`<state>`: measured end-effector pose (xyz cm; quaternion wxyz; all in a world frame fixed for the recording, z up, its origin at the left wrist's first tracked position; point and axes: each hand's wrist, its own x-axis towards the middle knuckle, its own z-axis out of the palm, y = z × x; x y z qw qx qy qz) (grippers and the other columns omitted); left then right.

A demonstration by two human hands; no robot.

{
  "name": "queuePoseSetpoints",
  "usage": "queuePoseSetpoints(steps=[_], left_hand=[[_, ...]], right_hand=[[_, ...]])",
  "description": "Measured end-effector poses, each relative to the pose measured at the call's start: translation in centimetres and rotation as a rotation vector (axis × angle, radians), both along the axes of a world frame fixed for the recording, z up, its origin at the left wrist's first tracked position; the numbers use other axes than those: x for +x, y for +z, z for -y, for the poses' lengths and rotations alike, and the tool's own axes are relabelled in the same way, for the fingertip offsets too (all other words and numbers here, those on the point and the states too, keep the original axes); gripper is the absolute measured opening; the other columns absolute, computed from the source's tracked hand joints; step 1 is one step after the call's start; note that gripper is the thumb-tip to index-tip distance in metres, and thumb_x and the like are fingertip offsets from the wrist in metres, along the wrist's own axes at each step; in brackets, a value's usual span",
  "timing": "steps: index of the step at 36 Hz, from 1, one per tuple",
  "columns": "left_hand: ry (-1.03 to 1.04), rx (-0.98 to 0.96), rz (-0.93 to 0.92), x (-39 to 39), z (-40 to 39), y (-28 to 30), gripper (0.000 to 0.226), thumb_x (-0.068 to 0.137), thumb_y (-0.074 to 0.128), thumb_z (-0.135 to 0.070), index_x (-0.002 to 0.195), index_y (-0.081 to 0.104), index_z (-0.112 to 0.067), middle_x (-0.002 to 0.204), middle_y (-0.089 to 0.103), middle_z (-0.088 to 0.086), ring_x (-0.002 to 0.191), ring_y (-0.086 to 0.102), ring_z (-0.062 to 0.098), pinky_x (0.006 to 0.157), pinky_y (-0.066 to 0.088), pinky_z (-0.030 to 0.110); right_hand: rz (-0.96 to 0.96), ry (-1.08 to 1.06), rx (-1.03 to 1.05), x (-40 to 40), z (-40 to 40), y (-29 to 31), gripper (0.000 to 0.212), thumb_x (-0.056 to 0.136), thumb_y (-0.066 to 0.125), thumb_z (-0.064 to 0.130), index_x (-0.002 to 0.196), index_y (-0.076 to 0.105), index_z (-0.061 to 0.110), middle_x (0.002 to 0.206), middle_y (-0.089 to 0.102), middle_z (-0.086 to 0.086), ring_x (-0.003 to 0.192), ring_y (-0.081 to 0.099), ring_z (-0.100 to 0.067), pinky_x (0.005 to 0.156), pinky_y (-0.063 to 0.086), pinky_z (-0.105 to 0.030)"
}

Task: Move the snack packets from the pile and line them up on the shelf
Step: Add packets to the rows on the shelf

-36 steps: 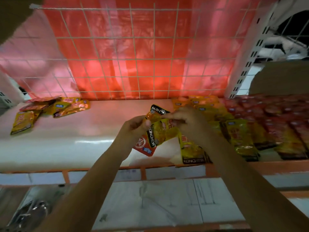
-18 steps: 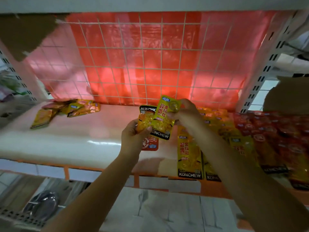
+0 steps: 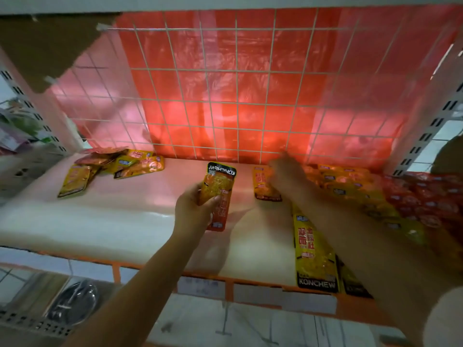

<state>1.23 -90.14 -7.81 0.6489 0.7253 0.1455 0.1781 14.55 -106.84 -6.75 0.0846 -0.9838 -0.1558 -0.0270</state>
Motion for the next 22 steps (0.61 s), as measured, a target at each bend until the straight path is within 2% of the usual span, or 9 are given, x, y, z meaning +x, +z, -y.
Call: queuePoseSetpoints(steps=[2, 4, 7, 9, 12, 17, 22], left_hand=[[-0.004, 0.028, -0.008, 0.2, -0.1, -0.3, 0.026, 0.081, 0.067, 0.001, 0.103, 0.062, -0.013, 0.085, 0.066, 0.002, 0.073, 0.063, 0.015, 0.070, 0.054, 0.031], [-0.018, 0.025, -0.013, 0.3, -0.1, -0.4, 0.026, 0.082, 0.067, 0.000, 0.103, 0.061, -0.014, 0.082, 0.064, -0.003, 0.072, 0.062, 0.011, 0.067, 0.054, 0.029], [-0.033, 0.025, -0.010, 0.4, -0.3, -0.6, 0.026, 0.082, 0.067, -0.001, 0.102, 0.059, -0.017, 0.081, 0.063, -0.008, 0.071, 0.061, 0.006, 0.063, 0.053, 0.022], [-0.041, 0.020, -0.013, 0.4, -0.6, -0.8, 0.026, 0.082, 0.066, -0.002, 0.102, 0.058, -0.017, 0.083, 0.064, -0.004, 0.073, 0.062, 0.009, 0.065, 0.054, 0.025], [-0.054, 0.006, -0.015, 0.6, -0.9, -1.0, 0.025, 0.082, 0.066, -0.002, 0.102, 0.059, -0.015, 0.089, 0.066, 0.005, 0.075, 0.064, 0.016, 0.070, 0.055, 0.033], [-0.086, -0.001, -0.002, 0.8, -0.6, -1.1, 0.025, 0.082, 0.066, -0.001, 0.102, 0.059, -0.015, 0.089, 0.066, 0.004, 0.076, 0.064, 0.014, 0.065, 0.056, 0.025], [-0.122, -0.002, -0.006, 1.0, -0.3, -0.9, 0.024, 0.083, 0.065, -0.002, 0.103, 0.059, -0.013, 0.093, 0.067, 0.009, 0.080, 0.065, 0.020, 0.072, 0.055, 0.036]], right_hand=[[0.084, 0.010, -0.080, -0.5, -0.2, 0.1, 0.035, 0.087, 0.055, 0.011, 0.121, 0.058, 0.013, 0.136, 0.041, -0.018, 0.122, 0.044, -0.033, 0.099, 0.039, -0.034], [0.099, 0.045, -0.095, -0.9, -0.5, 0.2, 0.038, 0.087, 0.051, 0.010, 0.125, 0.055, 0.015, 0.132, 0.044, -0.013, 0.120, 0.047, -0.031, 0.095, 0.040, -0.035], [-0.052, 0.094, -0.102, -1.3, -0.9, -0.2, 0.035, 0.090, 0.050, 0.017, 0.124, 0.055, 0.012, 0.129, 0.054, -0.013, 0.116, 0.053, -0.029, 0.092, 0.042, -0.032], [-0.122, 0.129, -0.173, -1.5, -0.8, -0.6, 0.030, 0.091, 0.049, 0.019, 0.116, 0.059, 0.009, 0.122, 0.059, -0.014, 0.110, 0.056, -0.029, 0.089, 0.044, -0.031], [-0.133, 0.155, -0.245, -1.6, -0.2, -1.0, 0.034, 0.094, 0.046, 0.017, 0.126, 0.056, 0.014, 0.128, 0.054, -0.012, 0.117, 0.052, -0.028, 0.094, 0.043, -0.032], [-0.047, 0.096, -0.328, -1.0, 0.7, -1.6, 0.030, 0.097, 0.042, 0.017, 0.122, 0.057, 0.012, 0.124, 0.054, -0.014, 0.116, 0.051, -0.030, 0.089, 0.043, -0.034], [0.045, 0.044, -0.412, -0.6, 1.0, -1.5, 0.029, 0.097, 0.042, 0.025, 0.118, 0.062, 0.020, 0.122, 0.060, -0.006, 0.117, 0.048, -0.027, 0.093, 0.038, -0.033]])
